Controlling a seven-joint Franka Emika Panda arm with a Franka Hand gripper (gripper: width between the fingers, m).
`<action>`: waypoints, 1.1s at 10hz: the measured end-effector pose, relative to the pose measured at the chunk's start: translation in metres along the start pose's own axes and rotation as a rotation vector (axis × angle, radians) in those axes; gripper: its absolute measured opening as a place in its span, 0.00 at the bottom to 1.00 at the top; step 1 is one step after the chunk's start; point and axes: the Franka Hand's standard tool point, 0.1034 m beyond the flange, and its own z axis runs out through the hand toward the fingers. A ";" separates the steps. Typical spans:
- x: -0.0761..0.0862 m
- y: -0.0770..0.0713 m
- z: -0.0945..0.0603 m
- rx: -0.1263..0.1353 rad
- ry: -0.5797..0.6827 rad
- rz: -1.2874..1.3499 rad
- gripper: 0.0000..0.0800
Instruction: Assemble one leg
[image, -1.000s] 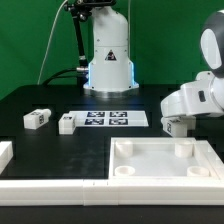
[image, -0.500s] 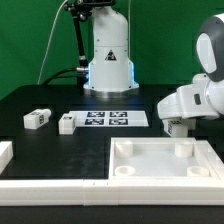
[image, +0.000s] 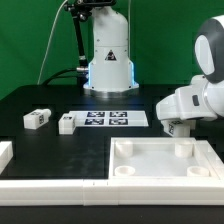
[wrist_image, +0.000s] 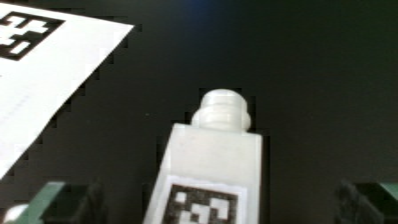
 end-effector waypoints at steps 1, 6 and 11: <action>0.000 0.000 0.000 0.000 0.001 0.000 0.81; 0.000 0.000 0.000 0.000 0.001 0.000 0.36; -0.006 0.003 -0.004 0.001 -0.012 -0.009 0.36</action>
Offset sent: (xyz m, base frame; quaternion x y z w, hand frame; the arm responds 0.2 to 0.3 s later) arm 0.0000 0.0000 0.0000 0.0000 0.0000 0.0000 1.0000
